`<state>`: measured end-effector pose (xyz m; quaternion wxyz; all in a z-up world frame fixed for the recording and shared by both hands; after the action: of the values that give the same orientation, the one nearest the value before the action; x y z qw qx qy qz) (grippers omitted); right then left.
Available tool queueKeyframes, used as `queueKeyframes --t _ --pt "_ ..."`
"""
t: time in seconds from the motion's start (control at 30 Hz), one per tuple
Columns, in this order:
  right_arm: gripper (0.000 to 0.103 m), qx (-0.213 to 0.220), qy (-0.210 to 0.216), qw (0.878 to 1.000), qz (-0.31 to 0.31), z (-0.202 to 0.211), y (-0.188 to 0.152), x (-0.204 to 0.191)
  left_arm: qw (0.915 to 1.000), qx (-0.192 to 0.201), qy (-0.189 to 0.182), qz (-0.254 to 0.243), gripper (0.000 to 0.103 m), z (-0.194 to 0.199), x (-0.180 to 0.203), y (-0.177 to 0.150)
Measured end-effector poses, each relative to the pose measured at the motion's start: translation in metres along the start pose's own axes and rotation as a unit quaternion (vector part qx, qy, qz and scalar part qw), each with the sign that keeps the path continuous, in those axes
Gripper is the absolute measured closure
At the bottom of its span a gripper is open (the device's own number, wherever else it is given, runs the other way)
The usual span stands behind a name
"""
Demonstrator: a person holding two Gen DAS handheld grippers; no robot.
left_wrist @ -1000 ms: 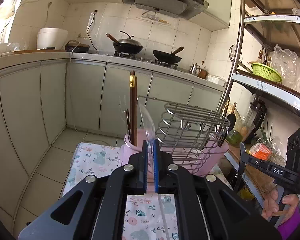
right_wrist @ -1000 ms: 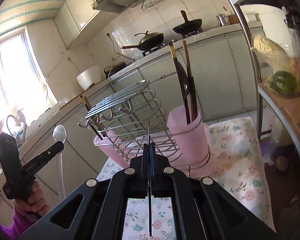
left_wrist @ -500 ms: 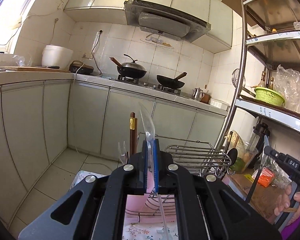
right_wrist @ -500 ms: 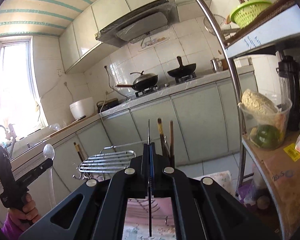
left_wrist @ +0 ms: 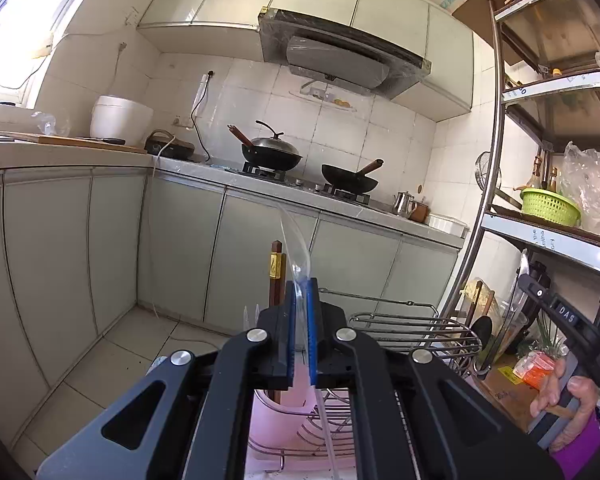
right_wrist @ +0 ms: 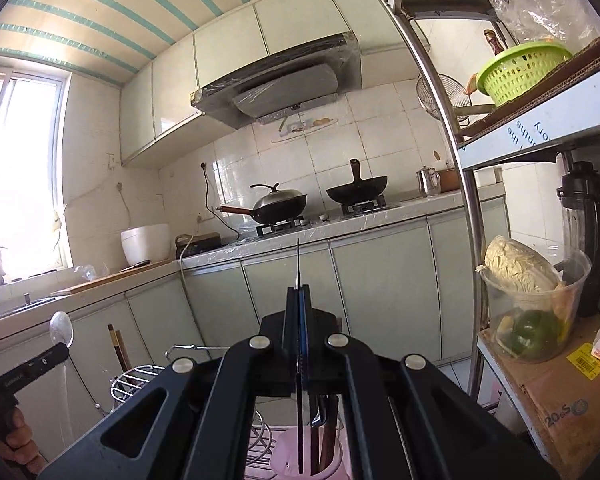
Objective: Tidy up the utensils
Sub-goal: 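Lower the clear spoon into the pink cup while right tool inserts the black knife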
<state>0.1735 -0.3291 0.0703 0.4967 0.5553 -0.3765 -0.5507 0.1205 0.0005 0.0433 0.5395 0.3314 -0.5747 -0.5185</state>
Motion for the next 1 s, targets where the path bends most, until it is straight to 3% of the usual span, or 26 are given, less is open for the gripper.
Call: queueKeyframes --t 0.43,0.67,0.9,1.0 --pt "0.102 -0.040 -0.009 0.999 0.019 -0.017 -0.054 -0.001 0.9990 0.041 0.013 0.004 0.099 -0.012 -0.007 0.006" --pt "0.102 -0.065 -0.004 0.998 0.012 -0.015 -0.074 -0.001 0.9965 0.071 0.034 -0.030 0.099 -0.024 0.001 0.007" --pt "0.102 -0.074 -0.004 0.997 0.002 -0.016 -0.082 0.004 0.9872 0.118 0.075 -0.076 0.099 -0.041 0.009 -0.002" --pt "0.102 -0.075 -0.003 0.997 0.002 -0.016 -0.084 0.005 0.9845 0.121 0.085 -0.095 0.099 -0.052 0.013 -0.010"
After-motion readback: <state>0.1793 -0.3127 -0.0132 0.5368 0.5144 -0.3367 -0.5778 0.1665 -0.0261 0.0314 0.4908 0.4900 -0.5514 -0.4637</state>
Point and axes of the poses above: each gripper's, at about its wrist camera, not at the fingertips, and z roughly against the way its jaws point, x to its right, y to its top, the point moved 6 cm from there along -z, roughly the way its jaws point, and after that the axes turned 8 degrees about -y, right-handed, at the moved point
